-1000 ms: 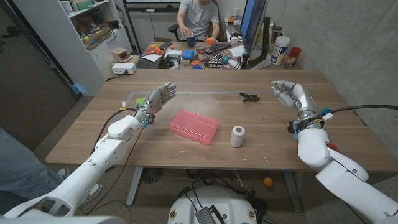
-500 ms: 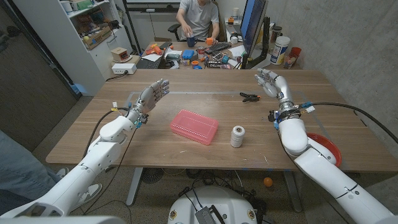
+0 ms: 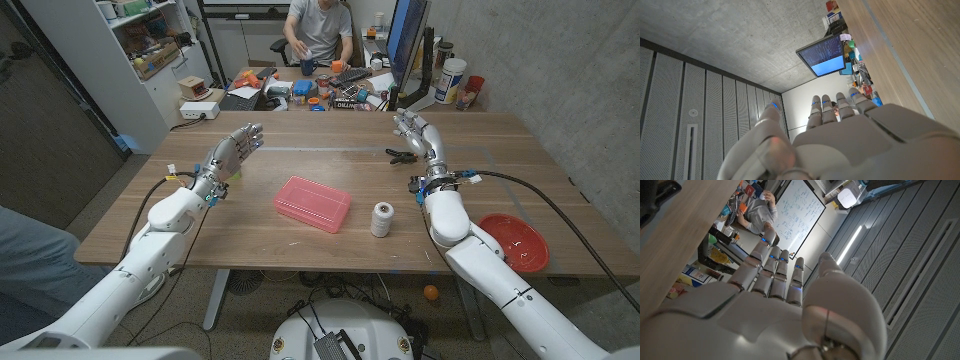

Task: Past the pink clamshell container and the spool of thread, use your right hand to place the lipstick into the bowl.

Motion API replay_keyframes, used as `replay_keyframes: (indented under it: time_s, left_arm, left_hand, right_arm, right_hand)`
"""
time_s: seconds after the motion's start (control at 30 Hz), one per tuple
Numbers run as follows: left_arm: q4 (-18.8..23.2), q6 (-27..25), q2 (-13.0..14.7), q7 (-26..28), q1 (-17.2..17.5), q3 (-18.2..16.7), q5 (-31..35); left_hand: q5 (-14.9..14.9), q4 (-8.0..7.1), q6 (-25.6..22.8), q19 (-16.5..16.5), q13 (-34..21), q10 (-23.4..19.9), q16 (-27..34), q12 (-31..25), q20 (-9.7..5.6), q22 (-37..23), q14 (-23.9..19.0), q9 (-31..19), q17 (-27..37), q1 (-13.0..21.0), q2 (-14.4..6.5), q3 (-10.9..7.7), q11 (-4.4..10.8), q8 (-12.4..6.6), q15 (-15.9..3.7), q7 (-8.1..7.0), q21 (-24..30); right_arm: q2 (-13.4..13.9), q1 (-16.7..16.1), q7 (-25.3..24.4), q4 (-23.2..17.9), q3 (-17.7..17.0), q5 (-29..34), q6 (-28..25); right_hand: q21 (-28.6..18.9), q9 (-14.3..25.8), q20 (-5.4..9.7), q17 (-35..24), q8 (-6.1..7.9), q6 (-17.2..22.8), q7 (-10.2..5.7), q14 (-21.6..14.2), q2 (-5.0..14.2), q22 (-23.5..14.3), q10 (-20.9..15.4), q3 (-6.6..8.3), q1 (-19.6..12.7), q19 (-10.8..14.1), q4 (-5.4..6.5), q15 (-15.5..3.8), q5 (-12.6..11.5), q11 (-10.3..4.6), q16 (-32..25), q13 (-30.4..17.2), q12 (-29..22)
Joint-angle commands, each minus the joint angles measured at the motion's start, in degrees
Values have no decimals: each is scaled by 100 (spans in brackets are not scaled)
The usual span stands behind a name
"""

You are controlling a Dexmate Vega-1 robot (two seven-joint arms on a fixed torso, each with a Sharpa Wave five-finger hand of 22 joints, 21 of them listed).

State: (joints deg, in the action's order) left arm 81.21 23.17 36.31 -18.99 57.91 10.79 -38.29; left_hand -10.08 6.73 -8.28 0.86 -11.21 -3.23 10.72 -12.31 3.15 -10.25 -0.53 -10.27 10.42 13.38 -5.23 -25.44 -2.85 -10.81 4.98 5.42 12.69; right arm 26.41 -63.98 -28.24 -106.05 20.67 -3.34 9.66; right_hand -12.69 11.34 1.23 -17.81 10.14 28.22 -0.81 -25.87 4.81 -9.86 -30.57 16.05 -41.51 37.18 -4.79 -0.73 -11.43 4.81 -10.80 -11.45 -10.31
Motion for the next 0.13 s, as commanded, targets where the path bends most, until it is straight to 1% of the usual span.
replay_keyframes:
  time_s: [0.03, 0.13]
  left_arm:
    - [37, 246, 93, -198, 52, -100, -168]
    - [26, 279, 106, -217, 76, -115, -193]
  left_hand:
    - [8, 31, 24, 23, -13, 31, -12, 20, -11, -8, 52, -21, 6, 47, -8, -18, 17, 12, 6, 15, -16]
    - [9, 31, 15, 27, -13, 28, -13, 19, -4, -9, 57, -21, 6, 44, -7, -17, 13, 8, 9, 13, -21]
  right_arm:
    - [-263, 88, -48, 86, 182, -32, 108]
    - [-299, 106, -70, 71, 196, -21, 73]
  right_hand:
    - [9, 7, 14, 0, 49, -14, 45, 6, -1, -10, 34, 17, 59, -4, 40, -2, 2, -2, -19, -17, -34]
    - [15, 7, 11, 2, 64, 8, 55, 4, 11, -10, 28, 19, 71, -5, 46, 0, 3, 6, -27, -16, -43]
